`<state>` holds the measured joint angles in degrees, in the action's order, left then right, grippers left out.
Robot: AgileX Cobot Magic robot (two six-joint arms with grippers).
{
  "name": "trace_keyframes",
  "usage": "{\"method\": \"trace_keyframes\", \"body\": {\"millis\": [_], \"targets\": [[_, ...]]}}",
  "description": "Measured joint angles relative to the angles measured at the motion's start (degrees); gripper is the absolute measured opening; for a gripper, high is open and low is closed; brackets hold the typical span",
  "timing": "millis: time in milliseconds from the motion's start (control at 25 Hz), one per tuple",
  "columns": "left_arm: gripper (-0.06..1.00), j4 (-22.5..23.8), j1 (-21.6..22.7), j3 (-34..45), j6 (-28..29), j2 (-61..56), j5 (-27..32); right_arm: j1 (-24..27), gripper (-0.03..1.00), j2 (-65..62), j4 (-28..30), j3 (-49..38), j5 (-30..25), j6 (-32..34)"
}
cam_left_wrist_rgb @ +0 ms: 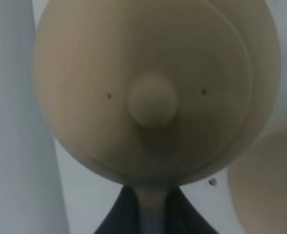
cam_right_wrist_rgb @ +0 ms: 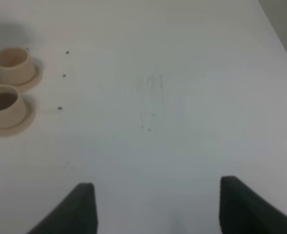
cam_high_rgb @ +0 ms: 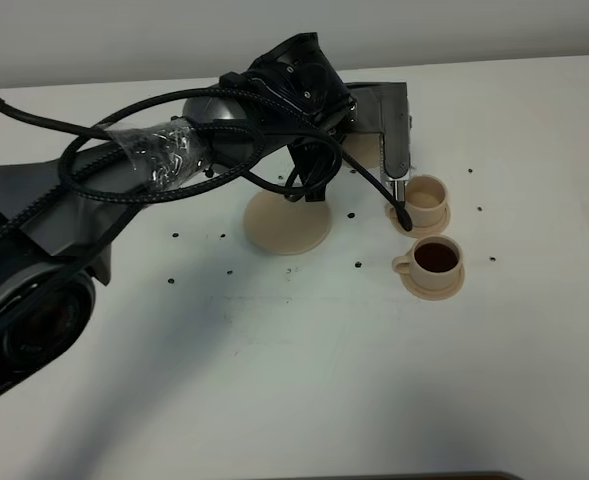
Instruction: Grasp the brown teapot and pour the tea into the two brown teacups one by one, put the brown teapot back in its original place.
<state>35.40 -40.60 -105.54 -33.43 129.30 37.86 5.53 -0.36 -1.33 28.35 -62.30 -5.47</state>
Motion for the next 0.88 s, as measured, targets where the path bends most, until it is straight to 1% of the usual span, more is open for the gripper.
{"method": "trace_keyframes", "body": {"millis": [120,440,560,760,880], "targets": [[0.13,1.5,0.0,-0.6,-4.6,1.6,-0.9,0.0,0.52,0.0,0.0,0.0,0.0,0.0],[0.13,1.9,0.0,-0.7,-13.1,2.3,-5.9,0.0,0.52,0.0,0.0,0.0,0.0,0.0],[0.13,3.9,0.0,-0.8,-13.8,3.1,-6.1,0.0,0.52,0.0,0.0,0.0,0.0,0.0],[0.13,9.8,-0.4,-0.8,-13.7,4.8,-6.2,0.0,0.52,0.0,0.0,0.0,0.0,0.0],[0.13,11.5,-0.9,-0.8,-13.7,4.9,-7.2,0.0,0.52,0.0,0.0,0.0,0.0,0.0]]}}
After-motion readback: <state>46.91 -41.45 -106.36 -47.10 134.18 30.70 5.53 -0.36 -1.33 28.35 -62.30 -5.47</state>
